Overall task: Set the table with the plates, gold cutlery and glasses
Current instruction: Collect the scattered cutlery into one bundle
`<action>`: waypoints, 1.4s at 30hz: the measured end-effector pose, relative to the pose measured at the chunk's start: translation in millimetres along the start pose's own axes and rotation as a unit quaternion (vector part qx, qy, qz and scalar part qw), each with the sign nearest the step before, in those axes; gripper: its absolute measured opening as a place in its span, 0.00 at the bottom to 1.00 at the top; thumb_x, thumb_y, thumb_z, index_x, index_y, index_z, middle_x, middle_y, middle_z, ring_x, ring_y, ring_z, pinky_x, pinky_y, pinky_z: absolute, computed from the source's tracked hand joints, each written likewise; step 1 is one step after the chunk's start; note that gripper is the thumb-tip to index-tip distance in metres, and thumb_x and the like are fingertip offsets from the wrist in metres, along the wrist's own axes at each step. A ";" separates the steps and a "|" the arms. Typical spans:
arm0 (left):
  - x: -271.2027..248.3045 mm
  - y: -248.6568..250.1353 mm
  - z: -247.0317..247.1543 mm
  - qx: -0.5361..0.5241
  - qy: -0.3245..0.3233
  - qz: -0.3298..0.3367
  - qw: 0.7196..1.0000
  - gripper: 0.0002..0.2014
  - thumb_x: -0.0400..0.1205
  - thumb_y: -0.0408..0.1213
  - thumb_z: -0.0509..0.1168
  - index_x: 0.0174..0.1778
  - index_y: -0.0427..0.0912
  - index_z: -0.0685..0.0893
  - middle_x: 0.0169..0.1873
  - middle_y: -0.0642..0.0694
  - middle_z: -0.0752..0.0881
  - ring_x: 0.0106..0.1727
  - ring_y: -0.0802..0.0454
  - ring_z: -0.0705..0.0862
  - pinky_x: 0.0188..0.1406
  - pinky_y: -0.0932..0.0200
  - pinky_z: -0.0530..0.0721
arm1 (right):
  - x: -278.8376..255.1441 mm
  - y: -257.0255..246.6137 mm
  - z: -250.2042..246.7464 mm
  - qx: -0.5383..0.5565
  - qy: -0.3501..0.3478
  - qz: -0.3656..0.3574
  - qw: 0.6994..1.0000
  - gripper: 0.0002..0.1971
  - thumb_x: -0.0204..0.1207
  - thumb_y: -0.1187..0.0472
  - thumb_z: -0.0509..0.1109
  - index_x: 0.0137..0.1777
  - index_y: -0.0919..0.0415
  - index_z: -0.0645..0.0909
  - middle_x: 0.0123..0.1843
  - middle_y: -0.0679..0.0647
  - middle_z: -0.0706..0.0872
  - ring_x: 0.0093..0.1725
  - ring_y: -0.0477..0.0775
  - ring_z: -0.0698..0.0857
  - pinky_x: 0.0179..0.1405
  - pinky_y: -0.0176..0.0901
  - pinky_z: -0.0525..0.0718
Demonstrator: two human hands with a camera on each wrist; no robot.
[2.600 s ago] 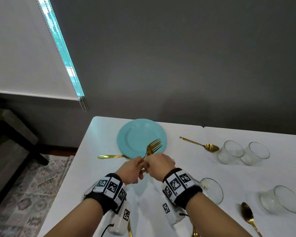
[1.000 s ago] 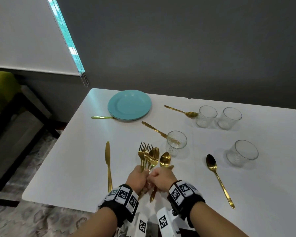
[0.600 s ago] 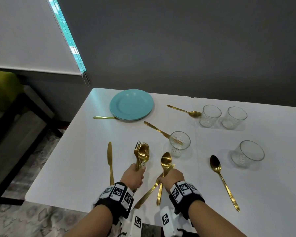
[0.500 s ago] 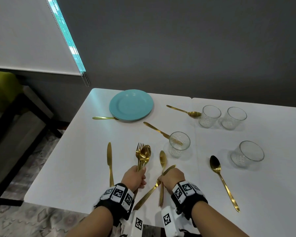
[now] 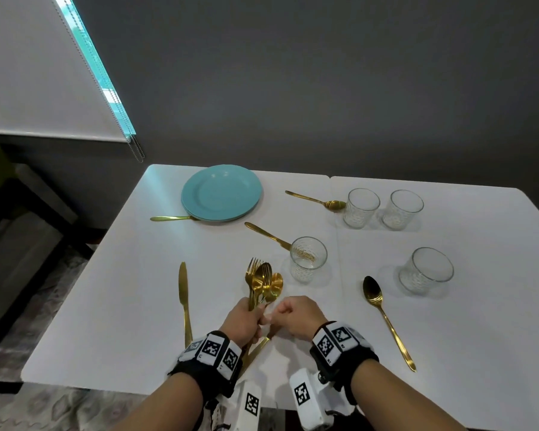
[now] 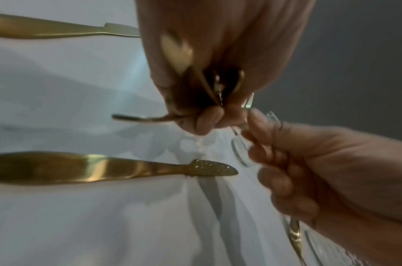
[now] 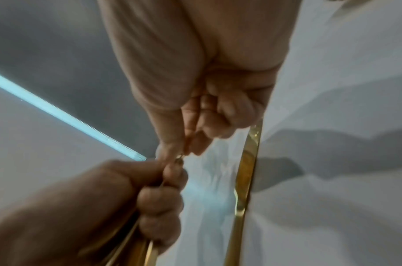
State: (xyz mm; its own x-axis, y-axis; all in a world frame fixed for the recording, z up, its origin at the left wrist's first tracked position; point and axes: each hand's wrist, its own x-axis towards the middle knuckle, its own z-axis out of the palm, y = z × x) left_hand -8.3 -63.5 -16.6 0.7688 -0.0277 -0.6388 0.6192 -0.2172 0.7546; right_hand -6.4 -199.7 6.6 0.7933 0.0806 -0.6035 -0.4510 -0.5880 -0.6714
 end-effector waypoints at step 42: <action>81.5 145.3 -79.9 -0.108 -0.012 0.085 0.990 0.12 0.88 0.40 0.48 0.43 0.41 0.72 0.29 0.46 0.73 0.24 0.54 0.70 0.23 0.63 0.73 | 131.5 -176.5 -72.2 0.190 0.008 0.081 0.978 0.07 0.73 0.61 0.73 0.41 0.65 0.83 0.33 0.55 0.85 0.21 0.47 0.75 0.17 0.35 0.70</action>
State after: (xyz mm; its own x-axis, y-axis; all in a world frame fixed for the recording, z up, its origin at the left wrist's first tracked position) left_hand 157.1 -19.4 53.0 0.8629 -0.0702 -0.5004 0.5021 0.0073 0.8648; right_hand 207.0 -143.4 76.8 0.7031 -0.0033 -0.7111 -0.6890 -0.2508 -0.6800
